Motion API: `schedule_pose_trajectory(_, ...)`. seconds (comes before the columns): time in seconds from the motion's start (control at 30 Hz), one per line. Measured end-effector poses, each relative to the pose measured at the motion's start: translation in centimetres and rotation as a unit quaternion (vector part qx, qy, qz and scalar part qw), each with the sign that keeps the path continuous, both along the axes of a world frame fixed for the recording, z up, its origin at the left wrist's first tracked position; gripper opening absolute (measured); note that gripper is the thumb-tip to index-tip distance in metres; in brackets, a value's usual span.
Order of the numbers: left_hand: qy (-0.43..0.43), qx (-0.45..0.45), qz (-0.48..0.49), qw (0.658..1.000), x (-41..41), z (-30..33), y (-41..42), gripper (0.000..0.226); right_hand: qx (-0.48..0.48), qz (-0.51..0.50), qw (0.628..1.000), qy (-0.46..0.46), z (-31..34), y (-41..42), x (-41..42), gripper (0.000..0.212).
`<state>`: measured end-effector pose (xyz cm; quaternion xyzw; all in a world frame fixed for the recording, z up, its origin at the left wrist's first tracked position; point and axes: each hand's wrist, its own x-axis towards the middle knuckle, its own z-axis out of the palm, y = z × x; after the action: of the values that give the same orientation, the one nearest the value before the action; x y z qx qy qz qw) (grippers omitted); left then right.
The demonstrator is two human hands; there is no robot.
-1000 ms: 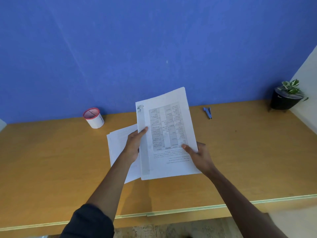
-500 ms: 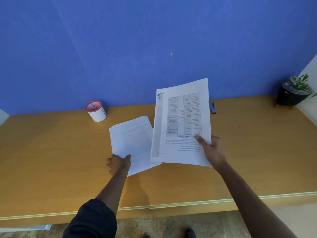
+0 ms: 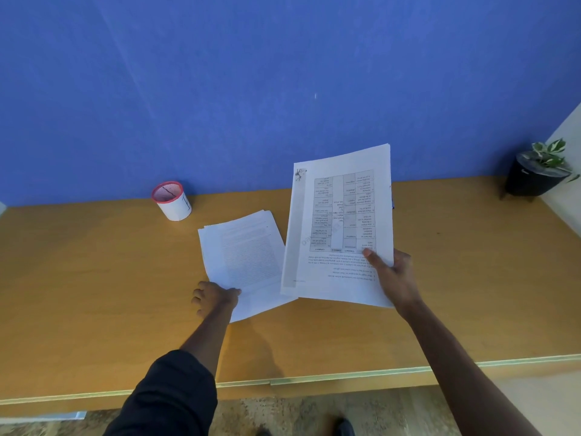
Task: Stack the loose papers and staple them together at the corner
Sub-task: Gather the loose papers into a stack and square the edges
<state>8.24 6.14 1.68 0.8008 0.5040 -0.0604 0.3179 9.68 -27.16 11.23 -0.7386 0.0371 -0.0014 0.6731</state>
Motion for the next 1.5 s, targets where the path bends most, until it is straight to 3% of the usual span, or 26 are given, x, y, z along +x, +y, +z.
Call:
schedule_pose_trajectory(0.2, -0.069, -0.082, 0.052, 0.993, 0.2, 1.1, 0.0, 0.079, 0.001, 0.007, 1.000, 0.009, 0.4, 0.2, 0.3, 0.020)
schedule_pose_trajectory(0.37, -0.148, -0.219, 0.040, 0.964, 1.0, 1.7, 1.5, 0.032, -0.001, 0.014, 1.000, 0.015, 0.7, 0.1, 0.5, 0.018)
schedule_pose_trajectory(0.5, -0.196, -0.349, 0.009, 0.916, 1.1, 2.3, 2.3, 0.038, 0.007, 0.009, 1.000, 0.020, 0.7, 0.2, 0.7, 0.017)
schedule_pose_trajectory(0.63, -0.199, -0.411, -0.037, 0.889, 1.0, 2.1, 2.3, 0.052, 0.021, 0.008, 0.999, 0.032, 0.8, 0.4, 0.7, 0.016)
schedule_pose_trajectory(0.73, -0.216, -0.432, -0.064, 0.873, 0.6, 2.3, 1.5, 0.056, 0.035, 0.014, 0.998, 0.045, 1.0, 0.5, 0.6, 0.014)
schedule_pose_trajectory(1.07, -0.298, -0.410, -0.198, 0.839, 0.1, 6.1, -2.1, 0.034, 0.067, 0.075, 0.994, 0.052, 1.7, 1.5, 0.6, 0.027)
schedule_pose_trajectory(1.5, -0.315, -0.440, -0.277, 0.794, 0.0, 10.0, -4.0, 0.039, -0.041, 0.040, 0.998, 0.001, 2.6, 1.1, 2.0, 0.038)
